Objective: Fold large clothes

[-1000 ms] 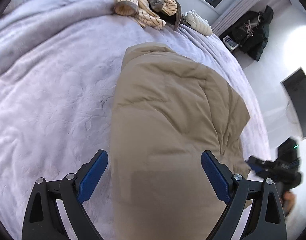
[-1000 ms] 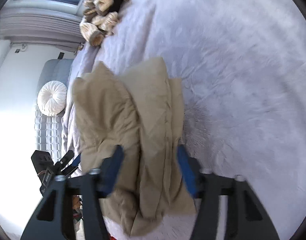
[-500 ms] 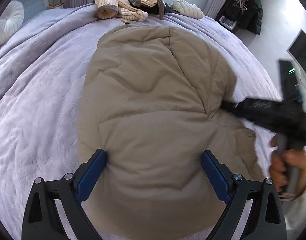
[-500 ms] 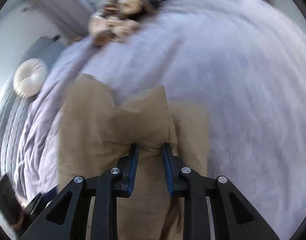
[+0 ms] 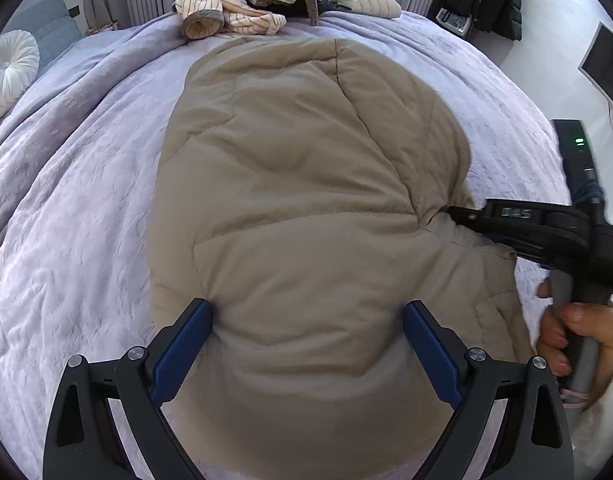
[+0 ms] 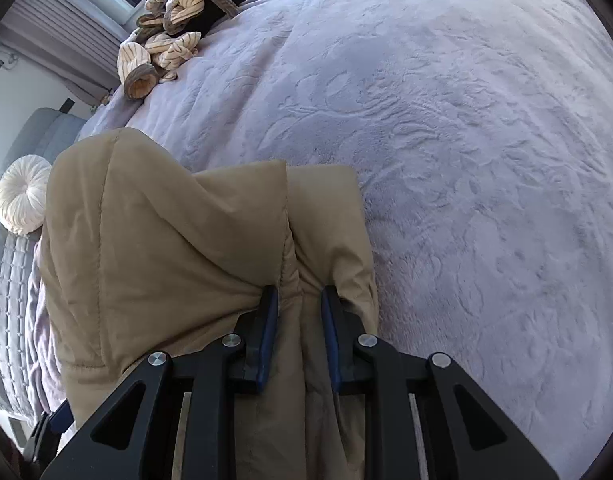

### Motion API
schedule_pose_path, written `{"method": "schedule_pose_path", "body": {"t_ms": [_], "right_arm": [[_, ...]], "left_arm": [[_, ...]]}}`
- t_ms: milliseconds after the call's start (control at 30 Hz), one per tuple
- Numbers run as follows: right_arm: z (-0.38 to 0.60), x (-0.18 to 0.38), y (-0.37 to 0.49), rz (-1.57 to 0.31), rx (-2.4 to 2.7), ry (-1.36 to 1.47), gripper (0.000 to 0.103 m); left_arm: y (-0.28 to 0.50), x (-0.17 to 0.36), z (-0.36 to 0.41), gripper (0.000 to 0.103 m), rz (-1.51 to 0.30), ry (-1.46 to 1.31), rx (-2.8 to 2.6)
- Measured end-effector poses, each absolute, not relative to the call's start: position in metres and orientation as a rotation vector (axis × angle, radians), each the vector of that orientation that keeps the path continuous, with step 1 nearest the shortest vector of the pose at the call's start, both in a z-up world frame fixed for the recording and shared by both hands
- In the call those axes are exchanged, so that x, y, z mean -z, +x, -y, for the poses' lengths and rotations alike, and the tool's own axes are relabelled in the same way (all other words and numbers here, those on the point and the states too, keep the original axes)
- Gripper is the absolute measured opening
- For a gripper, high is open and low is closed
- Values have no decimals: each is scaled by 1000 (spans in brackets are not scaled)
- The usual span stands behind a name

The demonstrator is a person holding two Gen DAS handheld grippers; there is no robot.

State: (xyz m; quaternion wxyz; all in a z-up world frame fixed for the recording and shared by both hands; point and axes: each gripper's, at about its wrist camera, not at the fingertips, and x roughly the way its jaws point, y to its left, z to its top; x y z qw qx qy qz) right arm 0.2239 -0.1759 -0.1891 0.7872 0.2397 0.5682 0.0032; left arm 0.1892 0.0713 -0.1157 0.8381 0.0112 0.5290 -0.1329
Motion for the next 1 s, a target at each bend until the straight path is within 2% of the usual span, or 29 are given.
{"method": "schedule_pose_path", "body": {"t_ms": [533, 633, 1000], "right_arm": [[155, 103, 127, -1215, -6, 411, 25], [144, 113, 115, -1278, -11, 377, 25], [142, 167, 116, -1419, 49, 418, 25]], "left_arm": [[193, 118, -74, 96, -1140, 20, 272], [194, 118, -75, 99, -1148, 21, 271], [191, 115, -77, 99, -1177, 19, 259]]}}
